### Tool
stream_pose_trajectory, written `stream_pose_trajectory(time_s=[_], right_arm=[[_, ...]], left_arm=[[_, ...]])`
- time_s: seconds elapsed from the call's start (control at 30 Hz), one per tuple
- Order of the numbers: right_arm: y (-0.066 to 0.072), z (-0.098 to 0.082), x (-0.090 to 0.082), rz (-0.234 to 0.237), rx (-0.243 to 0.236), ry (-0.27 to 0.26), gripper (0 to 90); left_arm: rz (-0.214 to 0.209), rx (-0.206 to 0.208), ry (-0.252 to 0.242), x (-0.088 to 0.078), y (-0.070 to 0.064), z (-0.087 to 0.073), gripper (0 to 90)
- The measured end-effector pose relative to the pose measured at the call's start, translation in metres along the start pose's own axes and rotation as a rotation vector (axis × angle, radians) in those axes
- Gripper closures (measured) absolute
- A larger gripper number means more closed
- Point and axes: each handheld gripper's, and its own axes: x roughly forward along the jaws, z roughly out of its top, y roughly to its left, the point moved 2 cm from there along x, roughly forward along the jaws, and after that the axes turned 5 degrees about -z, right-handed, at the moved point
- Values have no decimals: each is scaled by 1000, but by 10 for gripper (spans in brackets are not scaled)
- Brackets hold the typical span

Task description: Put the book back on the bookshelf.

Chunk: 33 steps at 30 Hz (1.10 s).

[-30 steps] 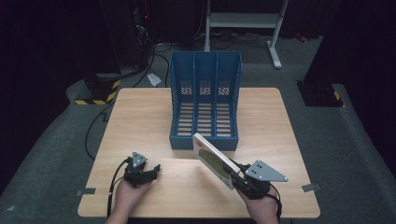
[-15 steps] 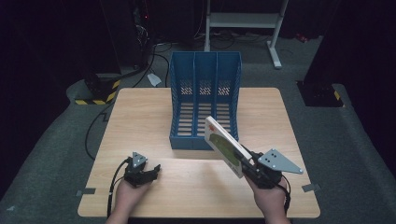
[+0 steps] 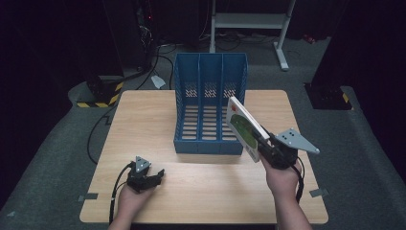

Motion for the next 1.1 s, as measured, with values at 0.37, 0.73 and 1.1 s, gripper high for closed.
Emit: stream_pose_trajectory(time_s=[0.37, 0.73, 1.1], right_arm=[[2, 20, 47, -90, 8, 32, 757], [10, 19, 96, -177, 28, 87, 757], [12, 11, 135, -235, 17, 132, 757]], left_arm=[[-1, 2, 2, 0, 0, 0, 316], [-6, 5, 1, 0, 0, 0, 319], [-16, 16, 0, 0, -1, 0, 319]])
